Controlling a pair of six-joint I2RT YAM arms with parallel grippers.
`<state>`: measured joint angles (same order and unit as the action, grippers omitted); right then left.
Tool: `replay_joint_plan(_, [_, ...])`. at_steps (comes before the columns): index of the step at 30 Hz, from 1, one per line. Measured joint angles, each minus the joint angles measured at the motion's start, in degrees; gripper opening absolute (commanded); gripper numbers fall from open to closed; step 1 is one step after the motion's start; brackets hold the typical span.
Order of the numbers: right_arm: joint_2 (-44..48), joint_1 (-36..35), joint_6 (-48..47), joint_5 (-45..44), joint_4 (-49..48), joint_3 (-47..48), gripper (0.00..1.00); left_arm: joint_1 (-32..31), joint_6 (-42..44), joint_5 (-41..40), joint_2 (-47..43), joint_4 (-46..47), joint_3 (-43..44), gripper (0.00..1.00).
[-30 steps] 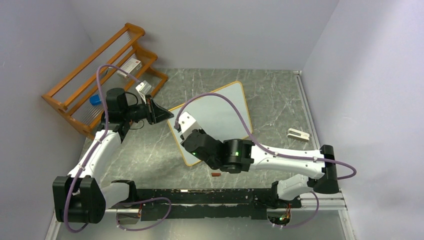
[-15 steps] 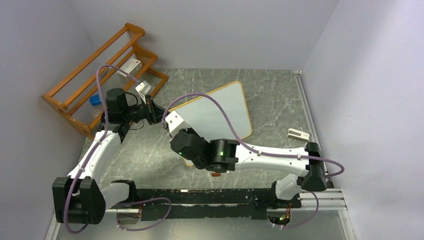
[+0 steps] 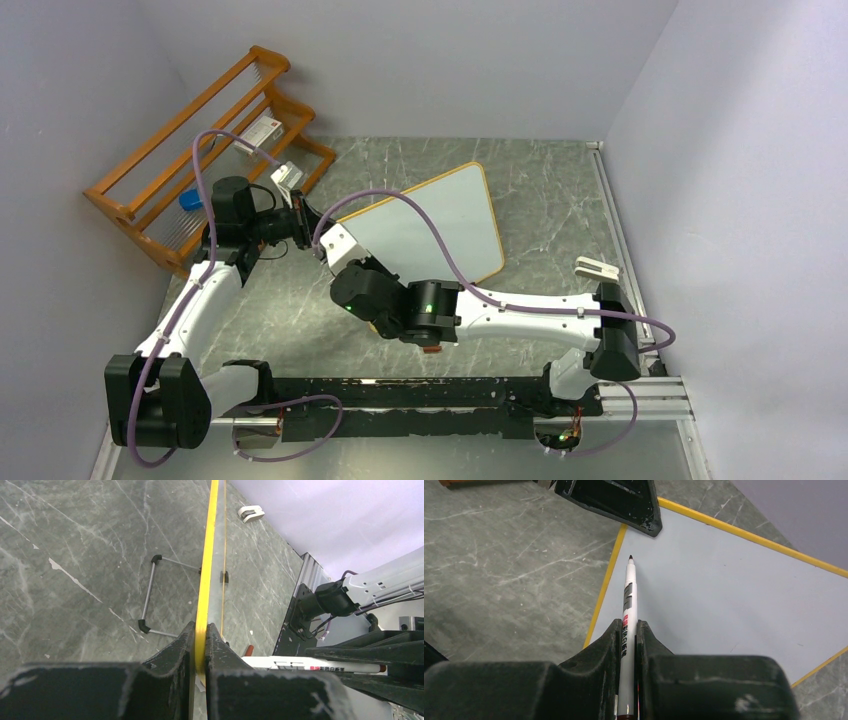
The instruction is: Write a sentence on the whiteboard
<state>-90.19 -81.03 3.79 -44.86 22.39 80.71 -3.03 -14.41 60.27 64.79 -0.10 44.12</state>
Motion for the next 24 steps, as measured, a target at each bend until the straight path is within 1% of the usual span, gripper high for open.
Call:
replay_joint_plan(7, [-1.7, 0.0, -0.2, -0.8, -0.3, 0.3, 0.00, 0.0, -0.2, 0.0, 0.0, 0.0, 0.0, 0.05])
replay_joint_plan(24, [-1.8, 1.1, -0.2, -1.0, -1.1, 1.8, 0.00, 0.0, -0.4, 0.0, 0.0, 0.2, -0.1, 0.05])
